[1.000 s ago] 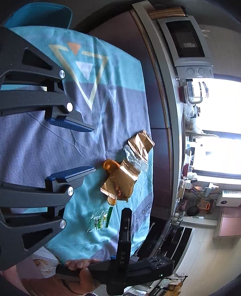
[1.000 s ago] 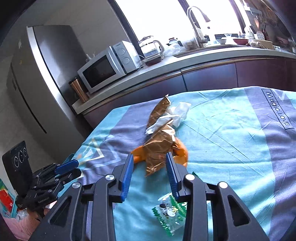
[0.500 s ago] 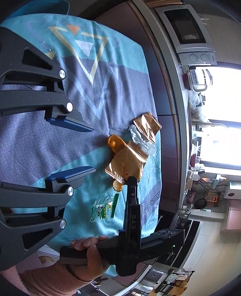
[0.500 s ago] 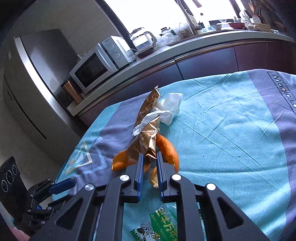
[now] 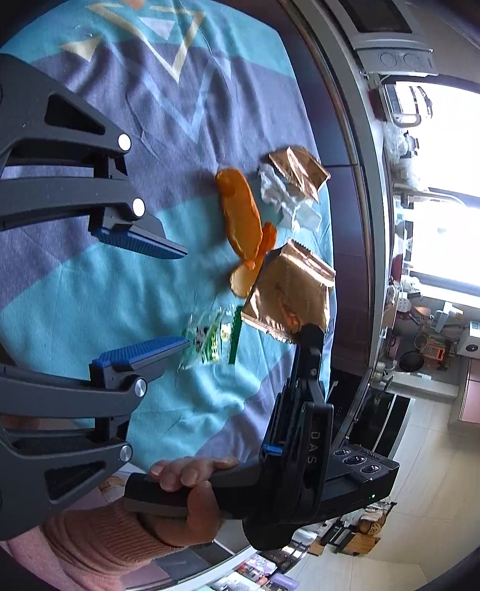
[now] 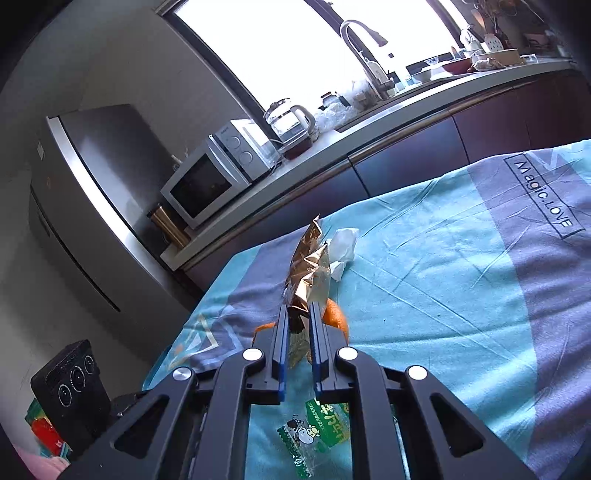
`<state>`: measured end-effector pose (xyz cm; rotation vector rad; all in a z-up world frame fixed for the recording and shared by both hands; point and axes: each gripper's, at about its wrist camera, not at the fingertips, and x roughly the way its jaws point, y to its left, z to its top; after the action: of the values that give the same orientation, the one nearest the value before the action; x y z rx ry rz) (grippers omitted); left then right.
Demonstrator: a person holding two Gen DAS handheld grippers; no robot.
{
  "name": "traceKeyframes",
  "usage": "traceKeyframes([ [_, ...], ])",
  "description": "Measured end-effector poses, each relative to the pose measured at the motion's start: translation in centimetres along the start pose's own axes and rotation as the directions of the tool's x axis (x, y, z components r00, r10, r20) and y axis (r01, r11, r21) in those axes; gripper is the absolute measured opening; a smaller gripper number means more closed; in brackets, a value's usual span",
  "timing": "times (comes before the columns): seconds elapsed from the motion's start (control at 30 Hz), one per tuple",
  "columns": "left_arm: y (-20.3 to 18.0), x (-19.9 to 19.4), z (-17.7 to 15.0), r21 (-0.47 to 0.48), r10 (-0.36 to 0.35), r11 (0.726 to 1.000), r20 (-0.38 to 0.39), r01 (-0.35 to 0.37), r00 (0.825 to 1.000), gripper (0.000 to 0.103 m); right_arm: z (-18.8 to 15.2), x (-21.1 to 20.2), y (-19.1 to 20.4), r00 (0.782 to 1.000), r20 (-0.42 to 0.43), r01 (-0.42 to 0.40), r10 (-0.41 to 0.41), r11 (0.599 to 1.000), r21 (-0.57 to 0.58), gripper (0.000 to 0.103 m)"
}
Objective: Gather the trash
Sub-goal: 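Grasp the gold chip bag with the right tool while the left tool grasps the clear green-labelled wrapper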
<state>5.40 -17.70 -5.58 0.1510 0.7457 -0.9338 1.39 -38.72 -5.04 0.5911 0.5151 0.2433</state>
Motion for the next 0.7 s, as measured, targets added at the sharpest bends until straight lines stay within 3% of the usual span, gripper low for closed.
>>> traceKeyframes([
  [0.2, -1.7, 2.7, 0.9, -0.024, -0.081, 0.997, -0.05, 0.08, 0.995, 0.047, 0.1, -1.7, -1.0, 0.999, 0.039, 0.006, -0.006, 1.0, 0.021, 0.009],
  [0.43, -1.1, 5.9, 1.3, -0.107, -0.113, 0.989, -0.122, 0.1, 0.986, 0.045, -0.3, -2.1, -2.4, 0.999, 0.04, 0.011, -0.013, 0.999, 0.046, 0.009],
  [0.5, -0.7, 6.5, 1.3, -0.126, -0.105, 0.988, -0.13, 0.089, 0.986, 0.041, -0.5, -2.0, -2.7, 0.999, 0.035, 0.013, -0.015, 0.998, 0.055, 0.009],
  [0.57, -0.2, 6.9, 1.2, -0.142, -0.104, 0.986, -0.137, 0.084, 0.985, 0.03, -0.8, -1.9, -3.1, 0.999, 0.031, 0.017, -0.019, 0.998, 0.063, 0.009],
  [0.63, 0.3, 7.0, 1.1, -0.168, -0.124, 0.981, -0.138, 0.1, 0.983, 0.031, -1.1, -1.8, -3.4, 0.999, 0.025, 0.019, -0.021, 0.997, 0.076, 0.009],
  [0.7, 0.4, 6.8, 1.2, -0.165, -0.118, 0.982, -0.13, 0.096, 0.984, 0.016, -1.4, -1.7, -3.6, 1.0, 0.02, 0.021, -0.022, 0.996, 0.083, 0.009],
])
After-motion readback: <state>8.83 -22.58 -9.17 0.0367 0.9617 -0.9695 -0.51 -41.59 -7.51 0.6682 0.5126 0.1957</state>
